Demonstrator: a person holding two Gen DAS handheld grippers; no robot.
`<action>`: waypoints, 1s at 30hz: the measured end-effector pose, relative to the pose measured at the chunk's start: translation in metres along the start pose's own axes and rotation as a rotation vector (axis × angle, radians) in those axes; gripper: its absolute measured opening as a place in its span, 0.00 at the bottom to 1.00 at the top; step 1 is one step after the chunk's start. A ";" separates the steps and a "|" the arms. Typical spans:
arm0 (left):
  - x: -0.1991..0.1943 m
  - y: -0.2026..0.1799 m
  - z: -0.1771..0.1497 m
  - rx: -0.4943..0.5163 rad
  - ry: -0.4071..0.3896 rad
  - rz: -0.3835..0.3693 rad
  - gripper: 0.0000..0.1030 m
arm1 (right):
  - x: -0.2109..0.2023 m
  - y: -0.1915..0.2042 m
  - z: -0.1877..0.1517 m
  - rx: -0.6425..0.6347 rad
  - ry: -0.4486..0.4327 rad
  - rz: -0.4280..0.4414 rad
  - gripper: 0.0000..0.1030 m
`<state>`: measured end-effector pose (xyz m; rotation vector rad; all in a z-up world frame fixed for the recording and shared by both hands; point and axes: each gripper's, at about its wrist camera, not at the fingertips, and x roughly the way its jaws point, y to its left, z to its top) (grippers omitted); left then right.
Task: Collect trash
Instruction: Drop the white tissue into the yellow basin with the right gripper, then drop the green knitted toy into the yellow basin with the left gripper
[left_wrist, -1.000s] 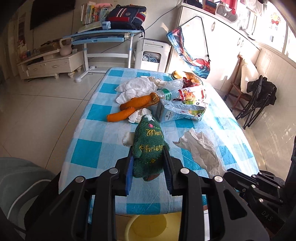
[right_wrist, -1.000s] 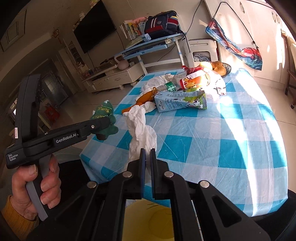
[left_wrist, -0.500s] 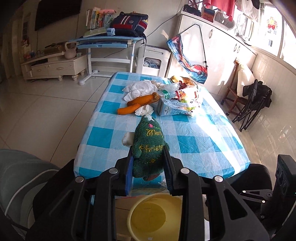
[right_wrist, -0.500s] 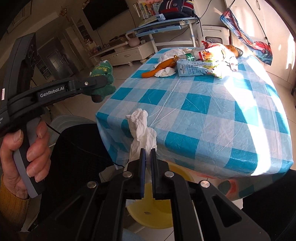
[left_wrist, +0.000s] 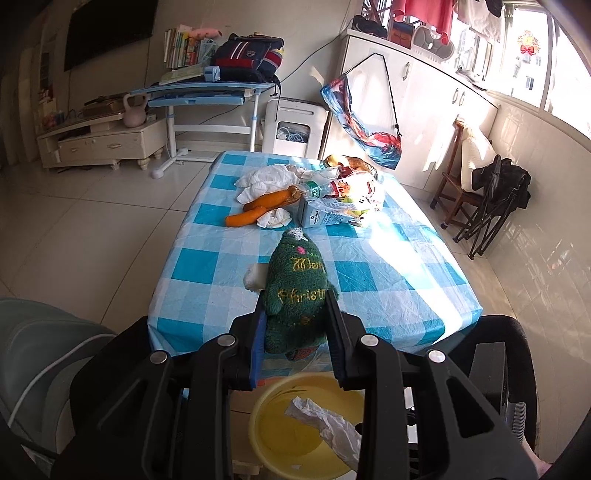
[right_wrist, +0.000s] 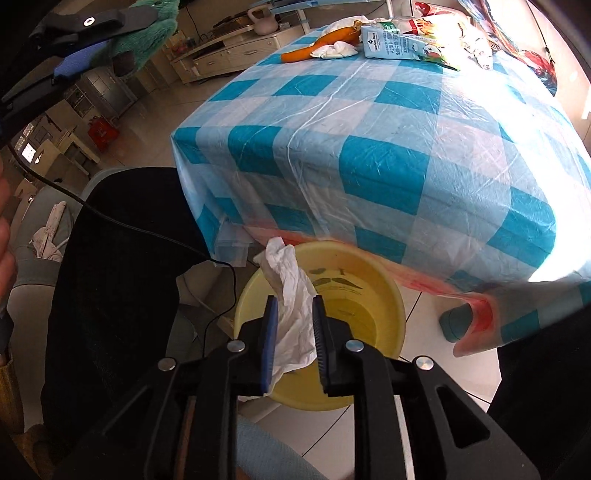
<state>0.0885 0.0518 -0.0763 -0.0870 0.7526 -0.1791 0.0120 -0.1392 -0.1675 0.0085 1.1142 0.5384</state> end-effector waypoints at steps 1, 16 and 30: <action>0.000 -0.001 -0.002 0.003 0.005 -0.001 0.27 | -0.004 0.000 0.001 0.002 -0.014 -0.005 0.37; 0.008 -0.028 -0.047 0.075 0.121 -0.045 0.28 | -0.064 -0.012 0.009 0.082 -0.284 -0.071 0.55; 0.026 -0.045 -0.105 0.173 0.326 -0.070 0.57 | -0.101 -0.020 0.009 0.155 -0.443 -0.104 0.62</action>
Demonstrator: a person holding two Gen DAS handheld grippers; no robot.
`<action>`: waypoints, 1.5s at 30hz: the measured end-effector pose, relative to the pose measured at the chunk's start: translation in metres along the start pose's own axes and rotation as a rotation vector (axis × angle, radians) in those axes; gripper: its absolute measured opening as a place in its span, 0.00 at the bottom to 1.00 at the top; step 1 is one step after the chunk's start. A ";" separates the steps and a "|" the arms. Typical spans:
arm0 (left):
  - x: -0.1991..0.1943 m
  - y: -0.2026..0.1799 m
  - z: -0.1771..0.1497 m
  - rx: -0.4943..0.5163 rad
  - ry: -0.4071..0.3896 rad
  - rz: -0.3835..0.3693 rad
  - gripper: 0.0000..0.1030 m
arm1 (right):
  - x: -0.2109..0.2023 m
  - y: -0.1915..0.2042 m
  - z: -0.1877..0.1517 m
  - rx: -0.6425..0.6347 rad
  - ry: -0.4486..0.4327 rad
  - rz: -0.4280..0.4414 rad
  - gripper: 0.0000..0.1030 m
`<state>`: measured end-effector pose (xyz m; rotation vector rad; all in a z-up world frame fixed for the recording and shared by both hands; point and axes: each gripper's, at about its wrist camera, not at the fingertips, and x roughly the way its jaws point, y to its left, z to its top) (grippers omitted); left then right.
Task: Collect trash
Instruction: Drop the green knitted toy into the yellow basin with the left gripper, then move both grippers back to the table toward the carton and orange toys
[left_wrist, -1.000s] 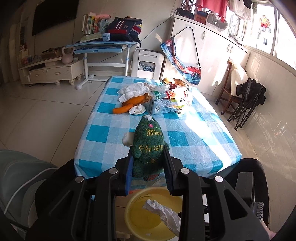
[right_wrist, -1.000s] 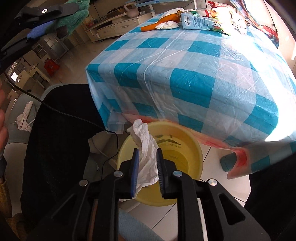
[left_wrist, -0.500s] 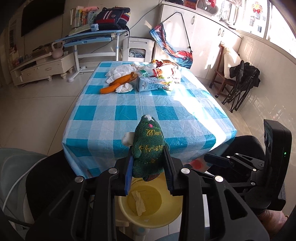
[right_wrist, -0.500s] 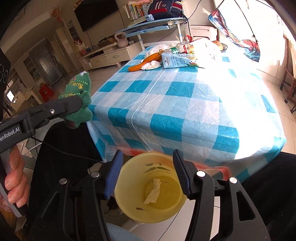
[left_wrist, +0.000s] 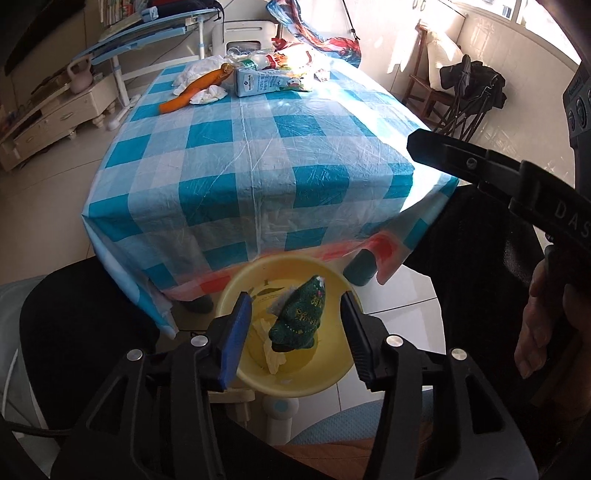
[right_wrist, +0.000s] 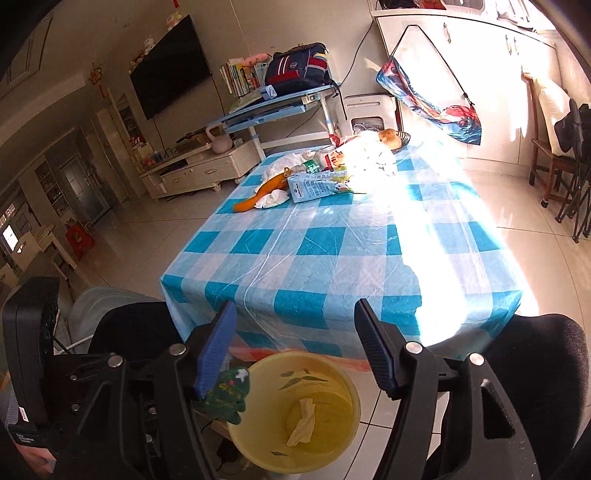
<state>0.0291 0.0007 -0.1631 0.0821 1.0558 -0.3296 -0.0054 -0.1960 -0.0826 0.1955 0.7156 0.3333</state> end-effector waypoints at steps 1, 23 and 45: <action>-0.001 -0.001 -0.001 0.007 0.000 0.010 0.62 | -0.002 0.001 -0.001 -0.001 -0.003 0.001 0.63; -0.037 0.047 0.033 -0.128 -0.197 0.127 0.73 | 0.007 0.015 -0.003 -0.093 -0.006 -0.006 0.64; 0.006 0.087 0.109 -0.195 -0.201 0.186 0.73 | 0.070 -0.002 0.037 -0.060 0.036 0.067 0.64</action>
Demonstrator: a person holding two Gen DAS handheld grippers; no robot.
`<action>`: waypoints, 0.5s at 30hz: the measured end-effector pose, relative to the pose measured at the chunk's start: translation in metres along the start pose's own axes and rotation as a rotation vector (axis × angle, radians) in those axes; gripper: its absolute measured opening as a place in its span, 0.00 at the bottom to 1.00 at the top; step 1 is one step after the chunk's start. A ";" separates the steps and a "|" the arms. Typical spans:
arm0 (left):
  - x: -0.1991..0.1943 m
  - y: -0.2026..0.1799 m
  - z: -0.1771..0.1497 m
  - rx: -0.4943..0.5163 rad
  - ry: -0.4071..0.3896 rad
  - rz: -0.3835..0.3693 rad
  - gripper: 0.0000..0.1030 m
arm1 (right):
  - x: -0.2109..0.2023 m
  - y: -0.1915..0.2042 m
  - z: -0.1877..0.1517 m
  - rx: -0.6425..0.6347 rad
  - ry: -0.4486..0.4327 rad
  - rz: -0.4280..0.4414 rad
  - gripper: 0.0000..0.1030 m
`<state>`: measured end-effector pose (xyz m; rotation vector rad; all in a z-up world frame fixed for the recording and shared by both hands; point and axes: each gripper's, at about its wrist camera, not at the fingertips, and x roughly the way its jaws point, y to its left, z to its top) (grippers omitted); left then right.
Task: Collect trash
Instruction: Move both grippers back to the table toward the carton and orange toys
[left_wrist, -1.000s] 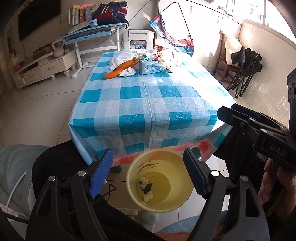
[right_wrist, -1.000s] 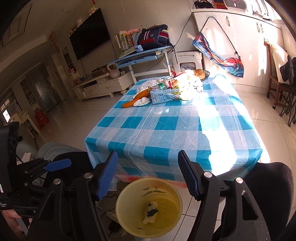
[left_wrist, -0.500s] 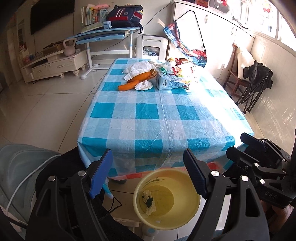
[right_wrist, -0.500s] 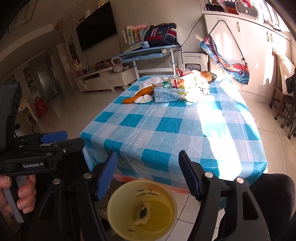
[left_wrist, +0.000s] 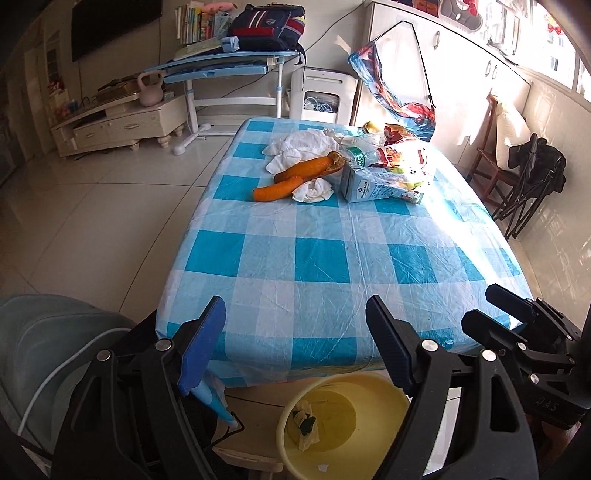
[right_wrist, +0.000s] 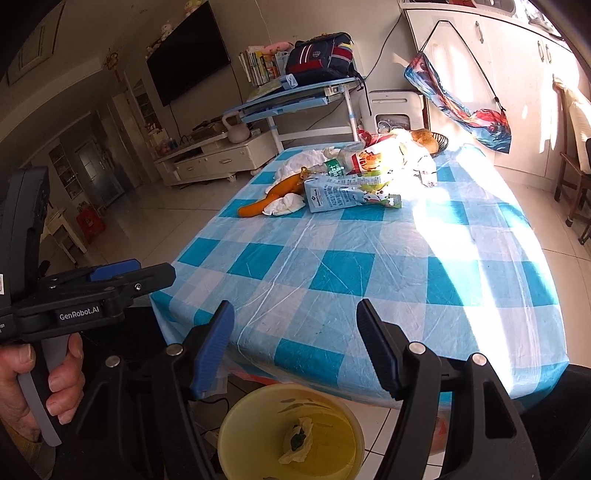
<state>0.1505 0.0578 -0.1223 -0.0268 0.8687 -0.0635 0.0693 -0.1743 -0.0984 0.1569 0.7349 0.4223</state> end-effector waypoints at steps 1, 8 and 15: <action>0.003 0.001 0.003 0.000 0.000 0.003 0.73 | 0.003 0.000 0.002 0.003 0.001 0.004 0.64; 0.025 0.007 0.022 -0.008 -0.002 0.019 0.73 | 0.019 -0.004 0.016 0.008 0.013 0.016 0.65; 0.049 0.013 0.041 -0.012 -0.004 0.034 0.73 | 0.036 -0.017 0.029 0.050 0.026 0.032 0.65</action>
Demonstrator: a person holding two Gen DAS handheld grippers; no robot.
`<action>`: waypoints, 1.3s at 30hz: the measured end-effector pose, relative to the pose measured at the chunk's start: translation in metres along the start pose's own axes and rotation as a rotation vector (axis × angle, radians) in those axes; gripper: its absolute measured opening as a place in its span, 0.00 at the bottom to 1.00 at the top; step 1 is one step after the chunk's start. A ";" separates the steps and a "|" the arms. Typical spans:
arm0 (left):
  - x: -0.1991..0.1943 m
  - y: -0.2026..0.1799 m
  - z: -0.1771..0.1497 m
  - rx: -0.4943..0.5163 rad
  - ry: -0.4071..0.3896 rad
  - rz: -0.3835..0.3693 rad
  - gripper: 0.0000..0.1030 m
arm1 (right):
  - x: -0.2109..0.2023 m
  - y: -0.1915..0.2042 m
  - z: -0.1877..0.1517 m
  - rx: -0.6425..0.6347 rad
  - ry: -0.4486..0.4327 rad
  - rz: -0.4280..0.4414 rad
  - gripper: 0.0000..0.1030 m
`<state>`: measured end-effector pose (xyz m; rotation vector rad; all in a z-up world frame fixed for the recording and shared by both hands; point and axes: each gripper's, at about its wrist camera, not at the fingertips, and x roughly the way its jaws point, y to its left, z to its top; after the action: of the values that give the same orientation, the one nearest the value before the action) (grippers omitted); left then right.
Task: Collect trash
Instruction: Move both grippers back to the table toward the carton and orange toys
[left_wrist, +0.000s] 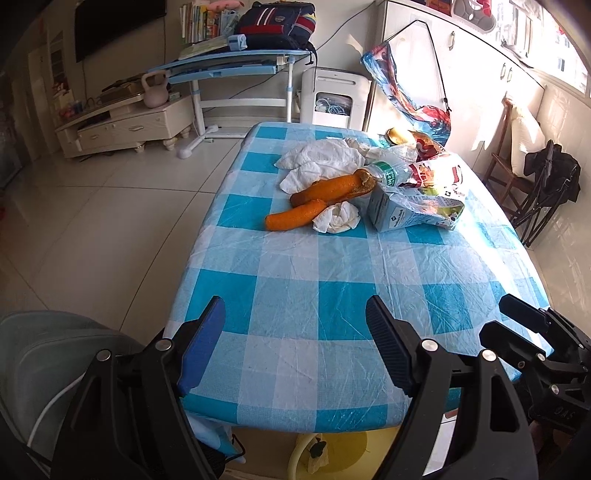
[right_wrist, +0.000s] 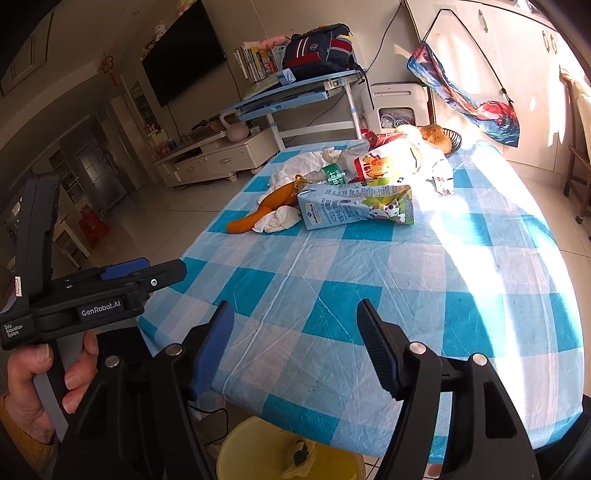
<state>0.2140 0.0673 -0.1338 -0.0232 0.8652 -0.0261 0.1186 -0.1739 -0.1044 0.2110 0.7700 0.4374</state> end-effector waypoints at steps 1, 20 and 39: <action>0.003 0.001 0.002 -0.001 -0.001 0.003 0.73 | 0.003 -0.003 0.002 0.016 0.004 0.006 0.65; 0.076 0.006 0.044 0.057 0.018 0.052 0.73 | 0.072 -0.062 0.040 0.454 -0.016 0.150 0.65; 0.123 -0.001 0.063 0.123 0.037 0.026 0.73 | 0.099 -0.083 0.061 0.620 -0.111 0.100 0.35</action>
<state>0.3414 0.0624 -0.1863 0.1039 0.8997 -0.0556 0.2501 -0.2041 -0.1519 0.8488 0.7703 0.2673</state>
